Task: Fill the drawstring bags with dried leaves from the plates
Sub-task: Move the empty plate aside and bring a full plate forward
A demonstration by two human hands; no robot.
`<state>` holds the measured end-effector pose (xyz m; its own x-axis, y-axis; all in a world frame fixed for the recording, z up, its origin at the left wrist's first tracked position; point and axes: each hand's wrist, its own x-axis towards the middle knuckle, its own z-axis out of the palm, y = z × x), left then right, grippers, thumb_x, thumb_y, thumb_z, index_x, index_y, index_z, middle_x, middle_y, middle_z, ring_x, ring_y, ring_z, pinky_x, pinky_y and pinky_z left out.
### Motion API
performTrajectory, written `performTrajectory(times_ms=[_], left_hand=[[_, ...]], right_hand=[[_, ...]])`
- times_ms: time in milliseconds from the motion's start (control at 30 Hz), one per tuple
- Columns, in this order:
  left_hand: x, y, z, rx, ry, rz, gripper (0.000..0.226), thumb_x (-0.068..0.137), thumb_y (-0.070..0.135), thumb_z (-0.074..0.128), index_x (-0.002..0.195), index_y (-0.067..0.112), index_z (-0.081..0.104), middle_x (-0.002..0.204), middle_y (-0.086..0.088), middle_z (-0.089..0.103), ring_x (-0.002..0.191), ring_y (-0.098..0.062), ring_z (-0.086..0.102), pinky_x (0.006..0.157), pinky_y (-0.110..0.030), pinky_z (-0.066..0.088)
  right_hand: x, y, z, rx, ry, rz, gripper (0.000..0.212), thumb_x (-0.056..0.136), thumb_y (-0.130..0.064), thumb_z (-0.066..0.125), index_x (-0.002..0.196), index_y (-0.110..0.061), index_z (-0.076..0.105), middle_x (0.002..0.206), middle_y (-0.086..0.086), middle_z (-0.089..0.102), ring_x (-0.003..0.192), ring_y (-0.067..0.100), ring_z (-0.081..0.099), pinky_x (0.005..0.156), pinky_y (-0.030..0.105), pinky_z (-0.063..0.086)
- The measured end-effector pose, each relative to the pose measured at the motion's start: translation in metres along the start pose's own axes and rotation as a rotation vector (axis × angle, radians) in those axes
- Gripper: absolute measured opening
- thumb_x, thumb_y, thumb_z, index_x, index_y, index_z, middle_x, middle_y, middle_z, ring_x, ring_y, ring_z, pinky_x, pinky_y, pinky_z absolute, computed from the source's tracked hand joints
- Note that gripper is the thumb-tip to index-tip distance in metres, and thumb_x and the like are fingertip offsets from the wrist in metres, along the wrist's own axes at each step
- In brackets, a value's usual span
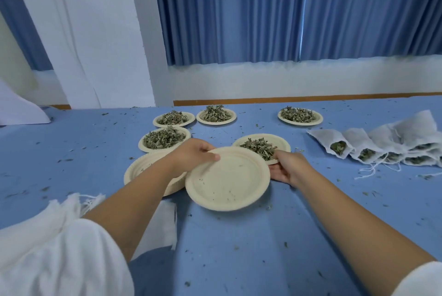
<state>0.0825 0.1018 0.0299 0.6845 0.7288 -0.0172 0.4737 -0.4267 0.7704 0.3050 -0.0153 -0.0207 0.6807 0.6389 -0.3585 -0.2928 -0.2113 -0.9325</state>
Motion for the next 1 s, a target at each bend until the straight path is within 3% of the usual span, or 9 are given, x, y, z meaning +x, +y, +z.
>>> performTrajectory(times_ms=[167,333,400,533,767,833,867,933,1000], left_hand=[[-0.015,-0.028,-0.019,-0.056,0.206,-0.118,0.014,0.091,0.021,0.068,0.089,0.007,0.072,0.087,-0.008,0.065,0.077,-0.018,0.056,0.063,-0.023,0.043],[-0.026,-0.045,-0.036,0.003,0.444,-0.195,0.048,0.090,0.012,0.063,0.054,0.017,0.032,0.054,-0.001,0.028,0.051,-0.017,0.025,0.049,-0.029,0.016],[-0.032,-0.048,-0.044,0.043,0.545,-0.233,0.049,0.088,0.009,0.060,0.052,0.018,0.028,0.054,-0.002,0.026,0.051,-0.018,0.022,0.051,-0.030,0.013],[-0.042,-0.061,-0.057,0.149,0.655,-0.280,0.048,0.088,0.005,0.054,0.053,0.017,0.024,0.055,-0.001,0.020,0.052,-0.019,0.017,0.051,-0.029,0.010],[-0.051,-0.084,-0.058,0.279,0.700,-0.389,0.040,0.092,0.005,0.048,0.057,0.012,0.028,0.058,-0.003,0.029,0.052,-0.019,0.026,0.048,-0.031,0.019],[-0.052,-0.086,-0.055,0.342,0.700,-0.395,0.034,0.092,0.007,0.047,0.061,0.009,0.036,0.067,-0.009,0.043,0.065,-0.027,0.045,0.056,-0.035,0.035],[-0.052,-0.085,-0.054,0.389,0.690,-0.394,0.026,0.093,0.009,0.047,0.067,0.007,0.046,0.081,-0.013,0.053,0.082,-0.033,0.053,0.067,-0.038,0.043],[-0.055,-0.085,-0.053,0.478,0.671,-0.359,0.020,0.094,0.016,0.050,0.103,0.006,0.065,0.120,-0.018,0.056,0.115,-0.038,0.049,0.089,-0.043,0.043],[-0.057,-0.082,-0.049,0.497,0.667,-0.270,0.035,0.095,0.020,0.052,0.128,0.014,0.061,0.134,-0.013,0.052,0.123,-0.035,0.047,0.098,-0.043,0.037]], right_hand=[[-0.012,0.003,0.004,-0.075,-0.011,-0.006,0.026,0.089,-0.010,0.054,0.111,0.004,0.051,0.059,0.020,0.067,0.047,0.028,0.067,0.040,0.028,0.052],[-0.023,0.005,0.010,-0.139,-0.042,0.004,0.010,0.087,-0.007,0.052,0.094,-0.001,0.052,0.060,0.017,0.066,0.047,0.026,0.067,0.041,0.027,0.053],[-0.027,0.004,0.011,-0.177,-0.059,0.015,0.006,0.086,-0.007,0.050,0.090,-0.002,0.053,0.050,0.012,0.064,0.043,0.024,0.066,0.039,0.025,0.052],[-0.032,-0.001,0.013,-0.325,-0.100,0.036,0.009,0.083,-0.007,0.050,0.089,-0.004,0.056,0.060,0.011,0.063,0.043,0.021,0.064,0.041,0.024,0.051],[-0.047,-0.012,0.015,-0.703,-0.291,0.007,0.009,0.081,-0.012,0.050,0.081,-0.005,0.056,0.054,0.007,0.060,0.044,0.016,0.059,0.047,0.023,0.051],[-0.051,-0.013,0.017,-0.780,-0.341,-0.002,0.011,0.082,-0.014,0.050,0.083,-0.005,0.057,0.055,0.006,0.060,0.044,0.015,0.058,0.048,0.023,0.051],[-0.053,-0.014,0.018,-0.817,-0.358,-0.008,0.011,0.082,-0.015,0.051,0.082,-0.005,0.058,0.055,0.005,0.061,0.044,0.015,0.058,0.049,0.023,0.051],[-0.056,-0.014,0.022,-0.890,-0.375,-0.024,0.012,0.082,-0.016,0.051,0.080,-0.006,0.058,0.056,0.005,0.062,0.046,0.014,0.059,0.050,0.023,0.050],[-0.058,-0.014,0.025,-0.945,-0.381,-0.036,0.014,0.082,-0.017,0.052,0.079,-0.006,0.059,0.059,0.006,0.064,0.048,0.015,0.059,0.050,0.023,0.049]])
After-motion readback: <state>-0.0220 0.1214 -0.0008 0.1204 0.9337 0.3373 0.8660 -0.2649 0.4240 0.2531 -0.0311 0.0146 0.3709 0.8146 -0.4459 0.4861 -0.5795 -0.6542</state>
